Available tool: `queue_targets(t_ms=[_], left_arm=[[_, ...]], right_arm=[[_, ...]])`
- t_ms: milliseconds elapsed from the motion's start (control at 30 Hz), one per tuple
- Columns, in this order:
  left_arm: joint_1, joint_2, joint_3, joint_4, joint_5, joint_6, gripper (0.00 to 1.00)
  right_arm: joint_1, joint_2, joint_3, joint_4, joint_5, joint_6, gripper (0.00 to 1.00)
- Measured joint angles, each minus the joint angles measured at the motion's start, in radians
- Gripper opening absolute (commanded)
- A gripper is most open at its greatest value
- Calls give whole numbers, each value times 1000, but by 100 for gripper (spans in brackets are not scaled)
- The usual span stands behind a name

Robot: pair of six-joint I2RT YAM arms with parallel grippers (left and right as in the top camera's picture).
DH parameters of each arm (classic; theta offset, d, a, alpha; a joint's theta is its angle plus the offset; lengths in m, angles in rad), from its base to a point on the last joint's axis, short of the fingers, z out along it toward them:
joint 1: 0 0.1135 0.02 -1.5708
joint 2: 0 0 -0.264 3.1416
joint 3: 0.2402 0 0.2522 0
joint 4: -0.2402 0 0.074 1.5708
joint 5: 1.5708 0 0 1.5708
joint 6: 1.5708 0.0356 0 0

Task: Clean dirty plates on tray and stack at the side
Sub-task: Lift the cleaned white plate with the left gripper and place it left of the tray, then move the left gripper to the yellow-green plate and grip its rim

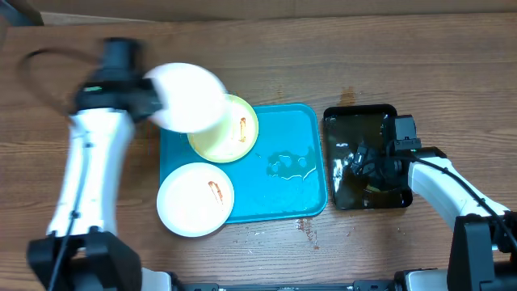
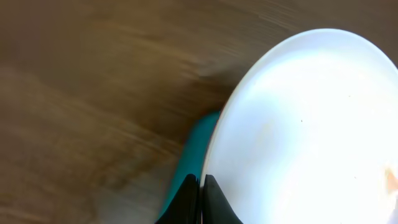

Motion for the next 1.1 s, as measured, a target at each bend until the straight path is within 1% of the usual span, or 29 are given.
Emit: queue_targets(t_ms=[133, 200, 333, 500, 633, 667, 700, 733, 767, 800, 833, 867, 967, 1100], left_arm=[[263, 2, 2, -5, 88, -5, 4], [366, 11, 4, -7, 110, -10, 4], [512, 59, 11, -6, 134, -19, 4], [610, 158, 11, -2, 142, -23, 4], [622, 239, 11, 24, 150, -23, 4], [622, 258, 11, 31, 153, -23, 7], [621, 275, 11, 38, 155, -23, 22], [621, 290, 11, 48, 157, -24, 48], [621, 299, 11, 54, 159, -25, 79], [621, 307, 11, 60, 160, -24, 93], [621, 311, 11, 66, 161, -25, 97], [621, 311, 11, 72, 165, -25, 97], [621, 311, 12, 73, 198, -24, 94], [618, 307, 12, 69, 323, -9, 76]], right_arm=[[0, 0, 0, 0, 0, 0, 100], [0, 0, 0, -1, 0, 0, 100], [0, 0, 0, -1, 0, 0, 100], [0, 0, 0, 0, 0, 0, 100], [0, 0, 0, 0, 0, 0, 100], [0, 0, 0, 0, 0, 0, 100], [0, 0, 0, 2, 0, 0, 100], [0, 0, 0, 2, 0, 0, 100], [0, 0, 0, 3, 0, 0, 100], [0, 0, 0, 4, 0, 0, 100], [0, 0, 0, 4, 0, 1, 100], [0, 0, 0, 4, 0, 0, 100], [0, 0, 0, 4, 0, 0, 100], [0, 0, 0, 4, 0, 0, 100]])
